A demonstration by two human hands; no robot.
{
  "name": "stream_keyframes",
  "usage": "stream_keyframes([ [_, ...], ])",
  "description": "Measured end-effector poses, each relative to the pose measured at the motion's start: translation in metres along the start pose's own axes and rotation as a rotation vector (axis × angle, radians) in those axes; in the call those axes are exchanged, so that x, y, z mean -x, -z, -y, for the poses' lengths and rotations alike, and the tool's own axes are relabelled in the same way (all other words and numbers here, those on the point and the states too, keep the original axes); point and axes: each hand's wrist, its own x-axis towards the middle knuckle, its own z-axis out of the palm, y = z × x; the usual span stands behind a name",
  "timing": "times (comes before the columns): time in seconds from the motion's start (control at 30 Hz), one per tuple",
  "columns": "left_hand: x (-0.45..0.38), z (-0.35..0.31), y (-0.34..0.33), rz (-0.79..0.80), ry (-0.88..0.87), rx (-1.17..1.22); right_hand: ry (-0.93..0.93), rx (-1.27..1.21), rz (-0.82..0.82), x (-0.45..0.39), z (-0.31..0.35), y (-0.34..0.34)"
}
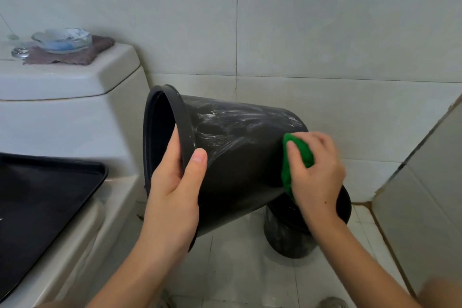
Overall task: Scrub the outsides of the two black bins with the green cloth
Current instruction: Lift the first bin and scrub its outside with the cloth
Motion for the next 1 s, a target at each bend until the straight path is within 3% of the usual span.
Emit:
stream_keyframes([
  [0.13,0.0,0.0,-0.007,0.018,-0.034,-0.034,0.354,-0.066,0.058,0.032,0.039,0.0],
  [0.2,0.0,0.0,-0.004,0.015,-0.029,-0.011,0.418,-0.033,0.069,0.024,0.037,0.006],
  [0.4,0.003,-0.003,0.005,0.043,-0.041,0.015,-0.131,0.124,0.096,-0.018,-0.009,0.02],
  [0.47,0.004,-0.003,0.004,0.057,-0.052,0.015,-0.134,0.135,0.075,-0.017,-0.007,0.018],
  [0.7,0.009,0.001,-0.007,0.082,-0.059,-0.027,0.172,-0.012,0.167,0.002,0.034,0.01],
  [0.87,0.017,-0.001,-0.005,0.047,-0.04,-0.023,-0.111,0.113,0.178,-0.018,-0.003,0.019],
  [1.0,0.014,-0.002,-0.002,0.048,-0.046,0.018,-0.06,0.061,0.094,-0.004,0.01,0.011],
])
